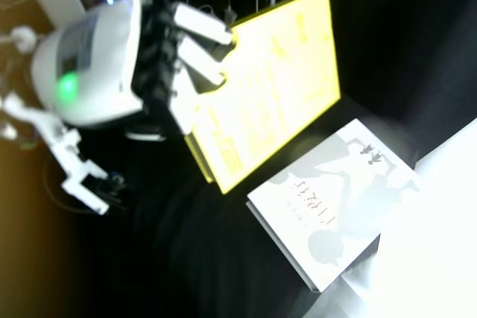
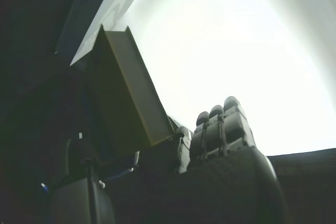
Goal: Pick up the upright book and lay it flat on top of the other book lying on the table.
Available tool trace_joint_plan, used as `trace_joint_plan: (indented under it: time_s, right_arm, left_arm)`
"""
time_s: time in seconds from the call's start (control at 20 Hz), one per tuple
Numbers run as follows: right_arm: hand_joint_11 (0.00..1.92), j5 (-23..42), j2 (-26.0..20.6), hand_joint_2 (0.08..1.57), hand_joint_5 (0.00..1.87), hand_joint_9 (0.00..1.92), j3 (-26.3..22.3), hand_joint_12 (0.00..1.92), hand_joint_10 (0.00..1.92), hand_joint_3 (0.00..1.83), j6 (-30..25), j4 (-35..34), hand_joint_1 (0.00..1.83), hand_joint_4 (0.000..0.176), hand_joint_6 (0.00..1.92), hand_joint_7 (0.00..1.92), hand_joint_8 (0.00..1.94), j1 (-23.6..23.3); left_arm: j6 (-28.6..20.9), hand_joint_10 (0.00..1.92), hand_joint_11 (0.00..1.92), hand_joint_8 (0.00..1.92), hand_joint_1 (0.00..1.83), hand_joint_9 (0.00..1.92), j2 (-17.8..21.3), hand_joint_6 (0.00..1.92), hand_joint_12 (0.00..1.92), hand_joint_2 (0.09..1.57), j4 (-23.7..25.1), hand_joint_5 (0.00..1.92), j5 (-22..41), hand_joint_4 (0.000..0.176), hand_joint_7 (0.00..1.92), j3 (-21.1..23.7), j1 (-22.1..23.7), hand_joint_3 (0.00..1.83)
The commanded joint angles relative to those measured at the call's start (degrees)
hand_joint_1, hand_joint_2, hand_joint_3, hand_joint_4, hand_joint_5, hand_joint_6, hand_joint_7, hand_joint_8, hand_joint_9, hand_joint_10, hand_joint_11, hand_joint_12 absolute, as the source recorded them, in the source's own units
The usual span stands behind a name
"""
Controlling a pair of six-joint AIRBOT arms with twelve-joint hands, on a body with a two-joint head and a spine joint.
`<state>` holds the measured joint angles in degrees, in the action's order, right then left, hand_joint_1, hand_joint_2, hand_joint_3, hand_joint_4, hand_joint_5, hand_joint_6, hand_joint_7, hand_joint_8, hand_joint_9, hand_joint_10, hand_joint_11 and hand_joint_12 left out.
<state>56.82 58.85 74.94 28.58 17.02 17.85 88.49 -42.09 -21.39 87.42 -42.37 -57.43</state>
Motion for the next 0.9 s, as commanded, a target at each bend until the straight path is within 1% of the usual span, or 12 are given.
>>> trace_joint_plan:
  time_s: [0.0,0.2,0.3,0.35,0.4,0.45,0.5,0.55,0.6,0.65,0.75,0.85]
  right_arm:
    - [1.81,5.0,-0.4,0.78,1.47,1.8,0.34,1.92,1.92,0.94,0.3,-2.83,1.6,0.176,1.92,1.64,1.94,-1.21]
    - [1.71,2.03,-0.39,0.69,1.43,1.76,0.38,1.92,1.92,1.06,5.03,-2.08,1.64,0.176,1.92,1.64,1.94,-4.82]
    - [1.73,0.56,-0.39,0.67,1.4,1.76,0.58,1.92,1.92,1.01,7.05,-1.48,1.68,0.176,1.92,1.65,1.94,-7.04]
    - [1.72,0.04,-0.38,0.75,1.29,1.74,1.03,1.92,1.92,0.87,7.27,-1.35,1.63,0.176,1.92,1.64,1.94,-7.69]
    - [1.69,-0.33,-0.37,0.79,1.26,1.73,1.5,1.92,1.92,0.77,7.27,-1.35,1.61,0.176,1.92,1.64,1.94,-8.01]
    - [1.6,-0.94,-0.22,0.73,0.95,1.67,2.12,1.92,1.92,1.0,7.35,-1.35,1.22,0.0,1.65,1.58,1.94,-8.34]
    - [1.59,-1.6,-0.03,0.71,0.87,1.66,2.57,1.92,1.92,1.14,7.46,-1.35,1.12,0.0,1.69,1.57,1.94,-8.56]
    - [1.63,-3.15,0.32,0.73,1.26,1.68,3.36,1.92,1.92,0.85,7.66,-1.33,1.64,0.162,1.9,1.54,1.94,-9.06]
    - [1.64,-4.72,0.73,0.73,1.26,1.7,4.21,1.92,1.92,0.84,7.74,-1.12,1.66,0.173,1.92,1.55,1.94,-9.57]
    - [1.64,-5.23,0.88,0.73,1.26,1.7,4.53,1.92,1.92,0.84,7.75,-1.08,1.66,0.173,1.92,1.55,1.94,-9.82]
    - [1.68,-7.15,1.32,0.71,1.33,1.73,5.42,1.92,1.92,0.92,7.82,-0.51,1.66,0.176,1.92,1.58,1.94,-11.23]
    - [1.7,-9.16,1.68,0.69,1.4,1.74,6.05,1.92,1.92,0.92,7.82,0.47,1.65,0.176,1.92,1.61,1.94,-12.86]
  left_arm:
    - [-0.1,0.0,0.0,0.0,0.53,0.0,-0.16,0.0,0.0,0.99,1.41,0.0,6.83,0.176,0.0,-0.26,0.41,0.01]
    - [-0.12,0.0,0.0,0.0,0.54,0.0,-0.59,0.0,0.0,1.01,1.63,0.0,6.53,0.17,0.0,-0.56,0.48,0.01]
    - [-0.46,0.0,0.0,0.0,0.54,0.0,-0.93,0.0,0.0,1.01,1.79,0.0,6.51,0.176,0.0,-0.88,0.83,0.01]
    - [-0.64,0.0,0.0,0.0,0.53,0.0,-1.22,0.0,0.0,1.03,1.96,0.0,6.24,0.174,0.0,-1.09,1.07,0.02]
    - [-0.73,0.0,0.0,0.0,0.53,0.0,-1.44,0.0,0.0,1.04,2.15,0.0,5.98,0.176,0.0,-1.27,1.22,0.02]
    - [-0.78,0.0,0.0,0.0,0.51,0.0,-1.78,0.0,0.0,1.03,2.41,0.0,5.76,0.176,0.0,-1.52,1.42,0.01]
    - [-0.95,0.0,0.0,0.0,0.49,0.0,-2.01,0.0,0.0,1.03,2.62,0.0,5.65,0.176,0.0,-1.71,1.57,0.01]
    - [-1.58,0.0,0.0,0.0,0.47,0.0,-2.38,0.0,0.0,1.02,2.98,0.0,5.41,0.168,0.0,-2.06,1.82,0.01]
    - [-2.49,0.0,0.0,0.0,0.45,0.0,-2.96,0.0,0.0,1.01,3.58,0.0,5.0,0.171,0.0,-2.6,2.17,0.0]
    - [-2.77,0.0,0.0,0.0,0.45,0.0,-3.27,0.0,0.0,1.01,3.84,0.0,4.7,0.171,0.0,-2.85,2.44,0.0]
    - [-3.08,0.0,0.0,0.0,0.45,0.0,-4.12,0.0,0.0,1.02,4.73,0.0,3.84,0.158,0.0,-3.44,3.42,0.0]
    - [-3.53,0.0,0.0,0.0,0.46,0.0,-4.43,0.0,0.0,1.05,5.75,0.0,3.64,0.13,0.0,-3.7,3.91,0.01]
